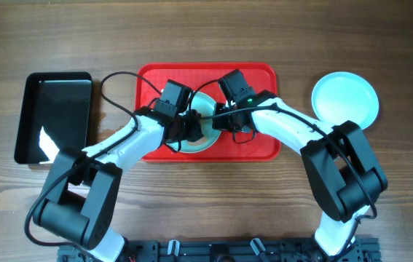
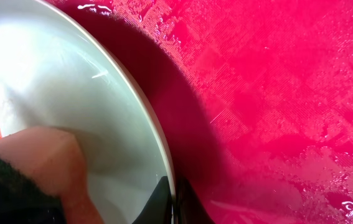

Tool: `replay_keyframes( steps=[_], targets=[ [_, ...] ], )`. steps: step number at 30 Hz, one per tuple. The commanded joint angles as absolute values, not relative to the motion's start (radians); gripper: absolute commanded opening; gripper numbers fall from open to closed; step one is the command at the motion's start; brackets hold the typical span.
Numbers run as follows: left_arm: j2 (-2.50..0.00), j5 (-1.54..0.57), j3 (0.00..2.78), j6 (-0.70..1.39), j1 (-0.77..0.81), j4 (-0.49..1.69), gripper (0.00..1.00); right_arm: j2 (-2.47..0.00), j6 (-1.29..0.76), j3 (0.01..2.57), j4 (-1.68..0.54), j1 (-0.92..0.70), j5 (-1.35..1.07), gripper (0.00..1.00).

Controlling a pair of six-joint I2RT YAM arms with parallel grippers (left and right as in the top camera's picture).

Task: Clean dirty plates on tray and stack at the side

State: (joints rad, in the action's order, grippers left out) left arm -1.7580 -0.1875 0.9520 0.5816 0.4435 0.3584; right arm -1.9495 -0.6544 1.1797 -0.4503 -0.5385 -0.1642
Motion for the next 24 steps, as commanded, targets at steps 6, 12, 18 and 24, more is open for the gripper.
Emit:
replay_keyframes(
  steps=[6,12,18,24],
  targets=[
    [-1.784,0.05,0.946,0.585,0.447,0.444,0.04,-1.994,-0.658,1.166,-0.457,-0.547,-0.154,0.04],
    [-1.784,0.17,0.946,0.584,0.44,0.5,0.04,-1.994,-0.657,1.166,-0.457,-0.547,-0.154,0.04],
    [-1.782,0.17,0.946,0.584,0.431,0.497,0.04,-1.994,-0.657,1.166,-0.457,-0.547,-0.15,0.04],
    [-1.763,0.17,0.946,0.585,0.414,0.494,0.04,-1.994,-0.657,1.166,-0.459,-0.547,-0.15,0.04]
  ],
)
